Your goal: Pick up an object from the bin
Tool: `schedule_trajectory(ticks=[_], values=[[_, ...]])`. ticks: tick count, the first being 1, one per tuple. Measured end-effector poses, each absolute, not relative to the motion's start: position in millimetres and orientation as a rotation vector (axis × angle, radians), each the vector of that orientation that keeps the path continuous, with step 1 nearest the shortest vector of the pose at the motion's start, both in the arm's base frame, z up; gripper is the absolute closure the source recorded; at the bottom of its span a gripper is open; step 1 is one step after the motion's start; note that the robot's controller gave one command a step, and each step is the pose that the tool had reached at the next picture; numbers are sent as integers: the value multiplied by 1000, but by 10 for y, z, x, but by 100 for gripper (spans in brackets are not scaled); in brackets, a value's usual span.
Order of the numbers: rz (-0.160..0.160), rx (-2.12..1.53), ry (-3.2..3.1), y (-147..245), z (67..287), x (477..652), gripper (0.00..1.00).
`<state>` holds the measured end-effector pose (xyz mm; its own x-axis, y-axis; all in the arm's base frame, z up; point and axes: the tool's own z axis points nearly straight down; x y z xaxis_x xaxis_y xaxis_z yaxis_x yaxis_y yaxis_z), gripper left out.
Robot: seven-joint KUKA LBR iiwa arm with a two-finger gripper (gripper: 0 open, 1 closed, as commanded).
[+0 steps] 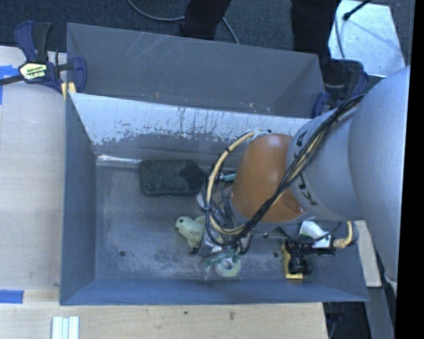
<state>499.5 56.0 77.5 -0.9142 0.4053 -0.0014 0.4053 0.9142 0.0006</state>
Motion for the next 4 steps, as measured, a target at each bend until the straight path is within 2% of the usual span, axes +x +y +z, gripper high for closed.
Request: schedule_trajectory(ticks=[1, 2, 3, 4], values=[[-3, 630, 3081, 596, 1286, 4967, 100], [0, 582, 3084, 499, 1824, 5076, 100], [0, 582, 3084, 500, 1824, 5076, 100], [-2, 606, 3084, 476, 2338, 5000, 100]])
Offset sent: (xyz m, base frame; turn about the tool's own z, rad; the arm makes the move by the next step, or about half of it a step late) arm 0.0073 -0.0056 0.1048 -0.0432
